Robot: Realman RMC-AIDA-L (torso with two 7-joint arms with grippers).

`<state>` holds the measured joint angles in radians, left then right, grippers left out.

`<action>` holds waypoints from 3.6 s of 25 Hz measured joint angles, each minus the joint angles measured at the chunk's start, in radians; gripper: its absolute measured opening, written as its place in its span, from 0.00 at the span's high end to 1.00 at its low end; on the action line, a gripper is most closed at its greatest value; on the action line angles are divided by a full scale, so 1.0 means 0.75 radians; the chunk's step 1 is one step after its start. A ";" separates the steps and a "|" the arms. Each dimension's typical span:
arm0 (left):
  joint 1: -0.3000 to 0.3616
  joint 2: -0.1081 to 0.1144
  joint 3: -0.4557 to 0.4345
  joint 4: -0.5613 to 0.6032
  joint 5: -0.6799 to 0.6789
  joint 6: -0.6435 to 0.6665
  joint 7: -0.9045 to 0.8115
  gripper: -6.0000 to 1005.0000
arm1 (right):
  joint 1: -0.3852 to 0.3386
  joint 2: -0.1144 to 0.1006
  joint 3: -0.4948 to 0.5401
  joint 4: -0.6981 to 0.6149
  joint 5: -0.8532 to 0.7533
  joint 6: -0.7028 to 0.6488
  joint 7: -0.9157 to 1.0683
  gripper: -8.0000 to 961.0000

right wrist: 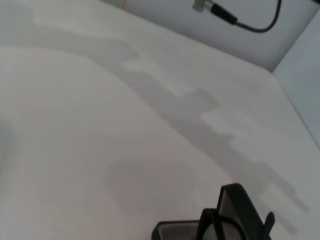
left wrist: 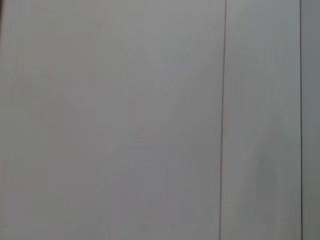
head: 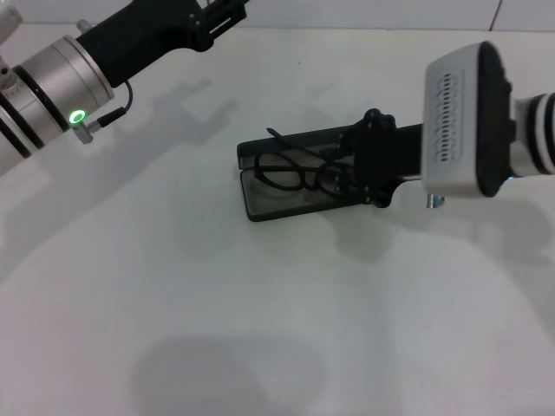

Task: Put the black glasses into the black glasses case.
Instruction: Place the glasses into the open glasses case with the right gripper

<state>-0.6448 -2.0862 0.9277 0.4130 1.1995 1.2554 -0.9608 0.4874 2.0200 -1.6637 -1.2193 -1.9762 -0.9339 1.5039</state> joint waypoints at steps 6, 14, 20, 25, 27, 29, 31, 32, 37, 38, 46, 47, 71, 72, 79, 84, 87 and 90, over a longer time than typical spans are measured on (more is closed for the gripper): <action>0.004 0.000 0.001 0.002 0.000 0.000 -0.006 0.37 | -0.007 -0.001 0.035 0.004 0.032 -0.082 -0.028 0.76; 0.007 -0.003 0.003 -0.002 0.000 0.001 -0.003 0.37 | -0.080 0.000 0.110 -0.068 0.088 -0.104 -0.073 0.76; -0.001 -0.006 0.005 -0.021 0.000 0.000 0.006 0.37 | 0.023 0.008 0.093 0.052 0.142 0.013 -0.115 0.76; -0.011 -0.008 0.031 -0.038 -0.003 0.001 0.020 0.37 | 0.159 0.010 0.007 0.188 0.137 0.089 -0.105 0.76; -0.009 -0.008 0.045 -0.039 -0.008 0.002 0.020 0.37 | 0.192 0.009 -0.017 0.220 0.136 0.081 -0.101 0.76; -0.003 -0.008 0.048 -0.039 -0.011 0.005 0.019 0.37 | 0.197 0.009 -0.030 0.224 0.135 0.069 -0.100 0.76; 0.000 -0.008 0.048 -0.039 -0.012 0.007 0.017 0.37 | 0.194 0.008 -0.035 0.215 0.135 0.045 -0.099 0.76; 0.001 -0.008 0.048 -0.039 -0.013 0.007 0.016 0.37 | 0.193 0.007 -0.036 0.213 0.136 0.028 -0.099 0.76; 0.001 -0.008 0.049 -0.039 -0.013 0.008 0.020 0.37 | 0.170 0.009 -0.054 0.182 0.132 -0.018 -0.100 0.76; 0.001 -0.008 0.049 -0.039 -0.013 0.007 0.020 0.37 | 0.153 0.008 -0.059 0.160 0.131 -0.007 -0.102 0.76; -0.010 -0.008 0.050 -0.039 -0.014 0.001 0.021 0.37 | 0.141 0.009 -0.079 0.187 0.078 0.045 -0.097 0.76; -0.011 -0.008 0.050 -0.039 -0.014 0.001 0.021 0.37 | 0.161 0.010 -0.113 0.223 0.074 0.071 -0.089 0.76; -0.013 -0.008 0.052 -0.039 -0.012 -0.003 0.029 0.37 | 0.072 0.008 -0.109 0.129 0.074 0.249 -0.042 0.76; -0.013 -0.008 0.052 -0.039 -0.012 -0.003 0.028 0.37 | 0.087 0.007 -0.109 0.148 0.074 0.248 -0.035 0.76; -0.013 -0.008 0.052 -0.039 -0.012 -0.003 0.027 0.37 | 0.107 0.007 -0.124 0.169 0.072 0.178 -0.040 0.76; -0.014 -0.008 0.052 -0.039 -0.013 -0.003 0.027 0.37 | 0.103 0.007 -0.124 0.162 0.072 0.151 -0.040 0.76; -0.014 -0.008 0.052 -0.039 -0.013 -0.003 0.028 0.37 | 0.102 0.007 -0.124 0.161 0.073 0.123 -0.041 0.76; -0.014 -0.008 0.052 -0.039 -0.013 -0.003 0.028 0.37 | 0.104 0.006 -0.123 0.161 0.074 0.106 -0.041 0.76</action>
<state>-0.6551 -2.0923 0.9664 0.3835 1.1896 1.2532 -0.9400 0.5652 2.0248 -1.7560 -1.0987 -1.9204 -0.8543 1.4731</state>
